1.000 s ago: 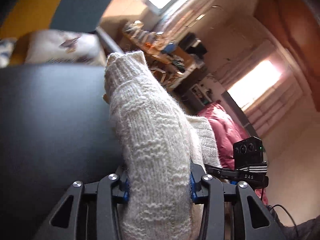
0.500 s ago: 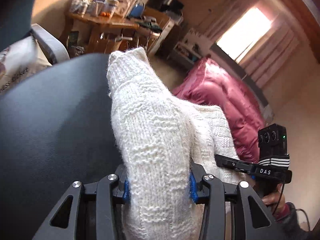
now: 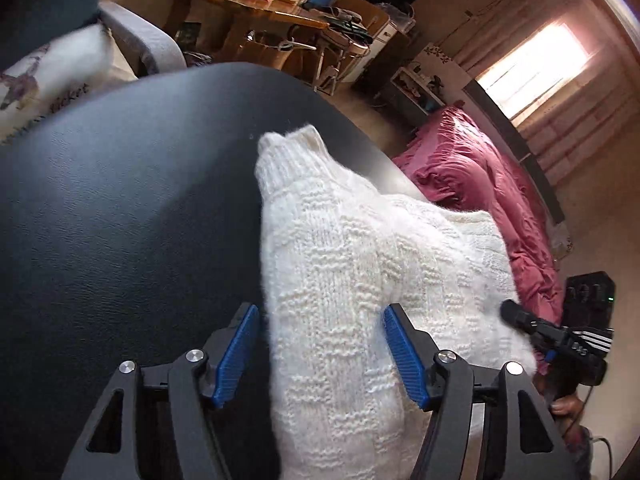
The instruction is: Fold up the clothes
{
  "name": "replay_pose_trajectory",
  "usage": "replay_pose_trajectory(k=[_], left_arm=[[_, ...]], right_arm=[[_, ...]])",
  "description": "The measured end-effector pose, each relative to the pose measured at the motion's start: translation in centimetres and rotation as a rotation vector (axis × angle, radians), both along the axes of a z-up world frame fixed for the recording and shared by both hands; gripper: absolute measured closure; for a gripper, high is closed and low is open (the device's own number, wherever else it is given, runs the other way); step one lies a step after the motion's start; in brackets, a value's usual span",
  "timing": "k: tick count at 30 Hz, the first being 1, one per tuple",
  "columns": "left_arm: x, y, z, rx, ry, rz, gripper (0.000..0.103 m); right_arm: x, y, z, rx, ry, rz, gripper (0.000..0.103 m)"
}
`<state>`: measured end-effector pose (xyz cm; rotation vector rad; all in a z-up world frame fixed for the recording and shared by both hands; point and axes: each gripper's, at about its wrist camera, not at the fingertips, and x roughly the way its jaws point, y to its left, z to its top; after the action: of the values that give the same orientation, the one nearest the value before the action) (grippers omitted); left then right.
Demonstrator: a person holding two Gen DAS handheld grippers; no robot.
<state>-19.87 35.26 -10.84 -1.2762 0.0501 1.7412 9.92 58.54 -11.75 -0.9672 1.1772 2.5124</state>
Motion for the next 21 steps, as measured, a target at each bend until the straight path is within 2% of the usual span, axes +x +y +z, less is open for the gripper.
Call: replay_pose_trajectory(k=[1,5,7,9,12,14,16,19,20,21], left_arm=[[0.1,-0.5,0.8,-0.001,0.043,0.018,0.037],[2.6,-0.2,4.8,0.063,0.234,-0.016,0.037],[4.4,1.2,5.4,0.066,0.282,-0.079,0.037],[6.0,3.0,4.9,0.032,0.32,-0.142,0.037],[7.9,5.6,2.3,-0.049,0.319,-0.206,0.037],[8.3,5.5,1.0,-0.065,0.324,-0.208,0.037],[8.6,5.1,0.9,-0.047,0.333,-0.198,0.037],[8.3,4.9,1.3,-0.032,0.308,-0.181,0.036],[8.2,4.9,1.4,-0.03,0.305,-0.178,0.036],[8.2,4.9,1.4,-0.034,0.307,-0.18,0.036]], right_arm=[[-0.1,-0.2,0.3,0.027,-0.008,-0.007,0.068],[-0.5,-1.0,1.4,0.134,-0.042,-0.037,0.068],[-0.7,-1.4,2.0,0.187,-0.059,-0.051,0.068],[-0.9,-1.8,2.6,0.241,-0.076,-0.066,0.068],[-1.1,-2.3,3.4,0.314,-0.098,-0.089,0.068],[0.7,-1.5,3.5,0.267,-0.06,-0.111,0.068],[1.0,-2.5,4.5,0.329,-0.025,-0.057,0.068],[-0.6,-4.3,5.2,0.311,0.049,0.057,0.068],[-1.4,-4.9,5.0,0.3,0.055,0.092,0.068],[-2.1,-5.2,4.0,0.304,0.012,0.103,0.068]])
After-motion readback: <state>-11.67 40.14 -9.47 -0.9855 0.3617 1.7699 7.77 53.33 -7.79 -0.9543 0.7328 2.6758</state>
